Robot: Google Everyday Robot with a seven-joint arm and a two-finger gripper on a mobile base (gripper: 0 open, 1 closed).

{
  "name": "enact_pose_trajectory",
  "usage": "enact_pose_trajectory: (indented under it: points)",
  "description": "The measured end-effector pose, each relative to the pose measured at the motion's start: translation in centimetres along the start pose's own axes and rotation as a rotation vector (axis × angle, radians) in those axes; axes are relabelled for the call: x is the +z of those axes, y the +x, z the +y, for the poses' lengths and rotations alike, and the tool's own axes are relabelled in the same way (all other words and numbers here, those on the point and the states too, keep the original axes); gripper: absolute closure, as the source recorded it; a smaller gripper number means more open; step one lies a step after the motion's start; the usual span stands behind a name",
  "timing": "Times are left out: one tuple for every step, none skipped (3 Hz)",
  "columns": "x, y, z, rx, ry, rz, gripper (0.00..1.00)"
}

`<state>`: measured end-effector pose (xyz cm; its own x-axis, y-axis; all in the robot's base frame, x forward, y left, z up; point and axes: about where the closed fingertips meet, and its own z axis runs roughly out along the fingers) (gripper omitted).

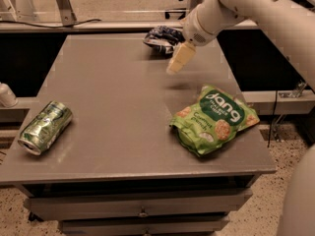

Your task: Move blue chip bag near green can

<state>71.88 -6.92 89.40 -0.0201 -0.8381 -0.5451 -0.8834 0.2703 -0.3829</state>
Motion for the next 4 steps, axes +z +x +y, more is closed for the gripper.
enact_pose_trajectory:
  points:
    - [3.7,-0.4,-2.5,0.044,0.001,-0.026,0.00]
    - [5.5,-1.3,-5.2,0.085,0.021,-0.055,0.00]
    - [6.4,-2.0,-7.1,0.120,0.042,-0.077,0.19]
    - [6.9,-1.9,-7.7,0.148,0.045,-0.079,0.41]
